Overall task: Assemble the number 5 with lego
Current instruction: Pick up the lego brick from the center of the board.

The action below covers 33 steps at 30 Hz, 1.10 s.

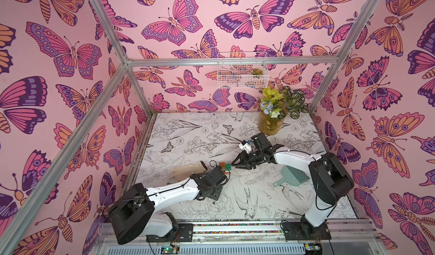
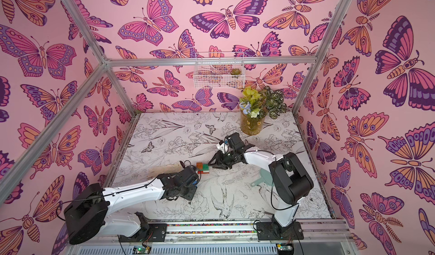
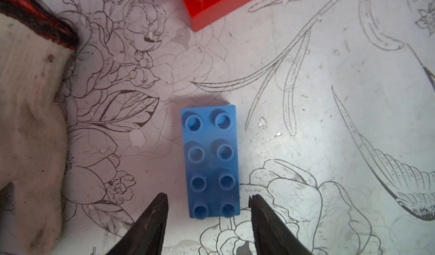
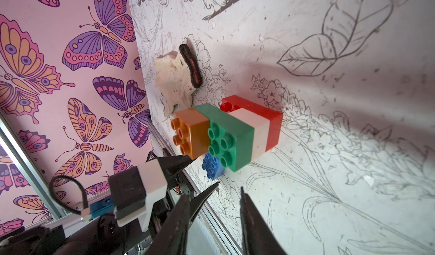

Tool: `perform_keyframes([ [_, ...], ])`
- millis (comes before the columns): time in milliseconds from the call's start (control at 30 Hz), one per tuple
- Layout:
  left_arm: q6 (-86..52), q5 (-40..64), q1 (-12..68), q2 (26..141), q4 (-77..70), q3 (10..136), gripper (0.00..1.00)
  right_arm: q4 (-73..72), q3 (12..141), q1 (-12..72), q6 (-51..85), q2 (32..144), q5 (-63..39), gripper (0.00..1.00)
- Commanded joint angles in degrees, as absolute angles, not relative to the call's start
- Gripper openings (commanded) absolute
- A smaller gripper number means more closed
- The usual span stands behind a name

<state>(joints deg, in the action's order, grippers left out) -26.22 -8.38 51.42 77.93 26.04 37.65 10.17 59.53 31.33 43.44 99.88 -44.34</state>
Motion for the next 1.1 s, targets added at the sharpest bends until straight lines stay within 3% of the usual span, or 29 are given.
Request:
perform_keyframes([
  [0,-26.81,-8.20,51.67,79.46,23.82,36.56,0.57,11.40,58.68,31.77,42.63,98.48,-42.90,0.38],
  [133,-27.31,-7.82,51.68,80.60,23.27,36.13,0.53,11.18,57.97,31.76,42.80,98.10,-42.72,0.38],
  [333,-27.68,-7.22,51.68,80.39,23.78,35.75,0.33,10.96,57.48,31.80,42.69,97.97,-42.81,0.38],
  [500,-27.00,-5.94,51.68,78.94,27.77,37.59,0.22,10.27,57.12,31.73,42.75,98.08,-42.89,0.38],
  [833,-21.94,0.36,51.94,71.21,38.28,43.76,0.11,4.66,54.29,31.51,44.90,98.17,-43.86,0.38],
  [1067,-13.26,-1.55,52.21,66.67,46.08,51.04,0.11,0.13,51.31,30.02,46.49,97.89,-45.17,0.38],
])
